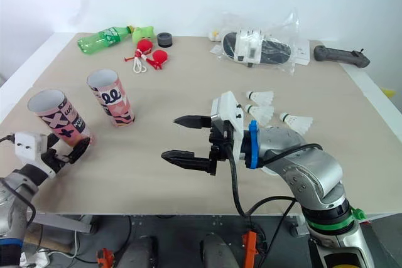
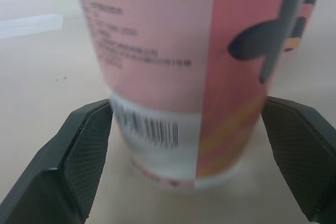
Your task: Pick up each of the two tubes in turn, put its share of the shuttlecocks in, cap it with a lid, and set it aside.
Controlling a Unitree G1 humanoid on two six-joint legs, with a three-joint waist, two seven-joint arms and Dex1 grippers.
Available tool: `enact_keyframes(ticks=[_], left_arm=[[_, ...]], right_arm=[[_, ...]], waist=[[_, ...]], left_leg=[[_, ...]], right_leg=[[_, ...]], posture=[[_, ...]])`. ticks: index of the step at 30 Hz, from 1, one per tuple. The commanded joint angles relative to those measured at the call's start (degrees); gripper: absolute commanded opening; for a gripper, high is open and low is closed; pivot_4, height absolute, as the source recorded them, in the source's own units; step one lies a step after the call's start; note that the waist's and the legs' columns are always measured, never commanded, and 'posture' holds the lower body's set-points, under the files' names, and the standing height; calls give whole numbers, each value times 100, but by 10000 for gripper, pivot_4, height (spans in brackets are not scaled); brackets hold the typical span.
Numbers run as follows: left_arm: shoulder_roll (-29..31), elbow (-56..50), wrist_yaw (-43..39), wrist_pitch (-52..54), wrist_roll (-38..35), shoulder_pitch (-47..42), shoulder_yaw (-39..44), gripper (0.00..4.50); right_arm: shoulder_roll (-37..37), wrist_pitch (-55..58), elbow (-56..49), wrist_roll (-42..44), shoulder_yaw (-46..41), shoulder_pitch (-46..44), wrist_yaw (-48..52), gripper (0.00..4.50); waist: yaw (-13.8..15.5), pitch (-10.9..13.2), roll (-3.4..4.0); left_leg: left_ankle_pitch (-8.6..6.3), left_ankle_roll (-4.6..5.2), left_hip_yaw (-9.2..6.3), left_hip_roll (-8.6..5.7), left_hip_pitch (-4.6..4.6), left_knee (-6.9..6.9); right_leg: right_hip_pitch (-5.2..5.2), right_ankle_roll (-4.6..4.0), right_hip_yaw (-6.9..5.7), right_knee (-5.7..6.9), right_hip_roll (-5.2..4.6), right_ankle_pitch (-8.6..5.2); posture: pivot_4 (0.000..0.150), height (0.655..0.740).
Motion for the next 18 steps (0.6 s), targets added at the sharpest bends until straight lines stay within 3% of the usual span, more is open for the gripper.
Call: enact_keyframes(ticks=[1,11,16,18], left_arm=[[-20,415,20,-363,80,-345,-88,45000],[-142,1467,2,-919,167,-1158,-385,45000],[-186,1505,2,-966,140,-1166,-450,32315],[-172,1493,35,-945,167,-1121,-461,31303]], right_arm=[[52,-68,-36,-32,-10,-130,-1,44730],[11,-12,-108,-62,-48,-119,-53,44730],[-8,25,-169,-44,-64,-94,-82,45000],[-17,44,-193,-29,-75,-84,-93,45000]], waist=[[1,1,1],[2,0,0],[1,0,0],[0,0,0]], left_leg=[[0,0,0,0,1,0],[0,1,-11,0,-4,0],[0,1,-12,0,-5,-1],[0,1,-13,0,-5,-1]], right_leg=[[0,-1,0,0,0,0],[0,-4,-8,1,3,2],[0,-6,-9,1,2,3],[0,-5,-9,1,3,2]], posture=[[1500,7400],[1500,7400],[1500,7400],[1500,7400]])
